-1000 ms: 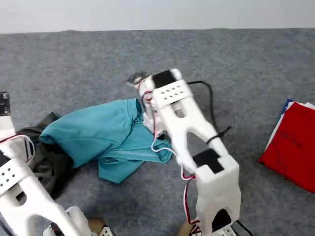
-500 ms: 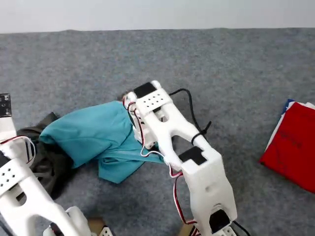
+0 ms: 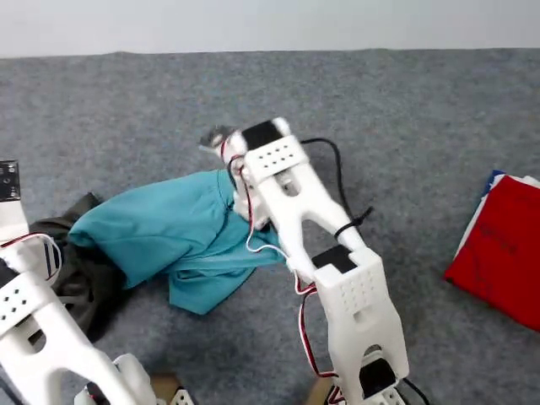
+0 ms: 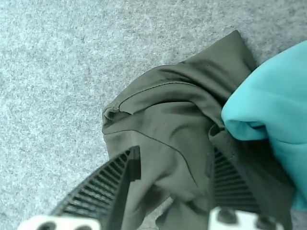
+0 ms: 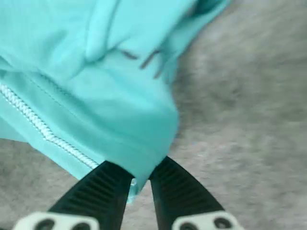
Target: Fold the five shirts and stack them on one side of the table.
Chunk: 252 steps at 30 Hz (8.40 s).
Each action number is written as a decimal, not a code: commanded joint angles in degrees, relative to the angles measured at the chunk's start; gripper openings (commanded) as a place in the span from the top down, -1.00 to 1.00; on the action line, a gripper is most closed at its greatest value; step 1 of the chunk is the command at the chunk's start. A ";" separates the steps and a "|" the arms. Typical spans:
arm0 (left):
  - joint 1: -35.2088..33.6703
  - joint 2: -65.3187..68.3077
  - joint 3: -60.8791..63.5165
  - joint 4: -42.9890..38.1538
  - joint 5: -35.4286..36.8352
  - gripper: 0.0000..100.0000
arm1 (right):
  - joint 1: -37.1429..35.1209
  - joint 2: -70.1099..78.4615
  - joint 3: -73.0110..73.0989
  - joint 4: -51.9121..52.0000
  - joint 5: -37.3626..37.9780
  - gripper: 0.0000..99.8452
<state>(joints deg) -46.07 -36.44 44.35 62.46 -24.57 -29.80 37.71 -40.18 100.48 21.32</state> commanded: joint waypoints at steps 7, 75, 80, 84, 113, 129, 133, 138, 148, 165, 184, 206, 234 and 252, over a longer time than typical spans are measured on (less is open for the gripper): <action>-0.26 -1.23 -0.48 0.18 -0.26 0.55 | 7.34 -9.10 -31.03 -0.92 3.25 0.98; 7.03 -1.23 -0.40 5.10 -0.18 0.55 | -7.96 -32.04 2.02 2.51 0.00 0.51; 8.79 -1.23 -0.40 5.01 -0.09 0.55 | -8.04 -36.70 16.62 2.51 0.09 0.51; 9.41 -1.14 -0.31 5.01 -0.09 0.55 | -8.48 -39.16 27.96 2.42 0.18 0.51; 11.16 -1.14 3.56 2.46 0.97 0.55 | -21.05 -35.47 17.23 2.42 -0.18 0.51; 11.25 -1.23 3.56 2.46 0.97 0.55 | 5.32 -38.99 40.79 0.57 -0.35 0.51; 11.52 -1.23 3.56 2.20 1.05 0.55 | 12.35 -36.00 44.22 -5.93 -0.35 0.51; 11.52 -1.14 3.65 2.20 1.05 0.55 | 14.02 -28.00 44.22 -12.18 -0.18 0.51; 11.52 -0.79 3.74 2.20 1.05 0.55 | 13.58 -12.53 31.47 -21.58 0.18 0.58; 15.03 -1.14 6.37 -0.88 3.87 0.55 | 9.10 -2.24 -5.19 -1.27 4.04 0.57; 15.03 -1.14 6.46 -0.88 3.87 0.55 | 17.54 -1.54 -4.22 2.42 2.90 0.53; 15.03 -0.88 6.55 -0.97 3.87 0.55 | 7.16 6.90 -7.65 -0.40 2.99 0.53; 14.68 -1.23 4.53 -0.88 7.12 0.59 | 15.25 1.27 -9.58 2.42 2.99 0.98; 54.95 -0.62 -9.36 14.33 17.05 0.66 | 24.75 -26.51 5.98 2.42 2.64 0.98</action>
<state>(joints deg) -2.64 -36.44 34.15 76.09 -8.22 -5.89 15.82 -35.60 100.48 24.48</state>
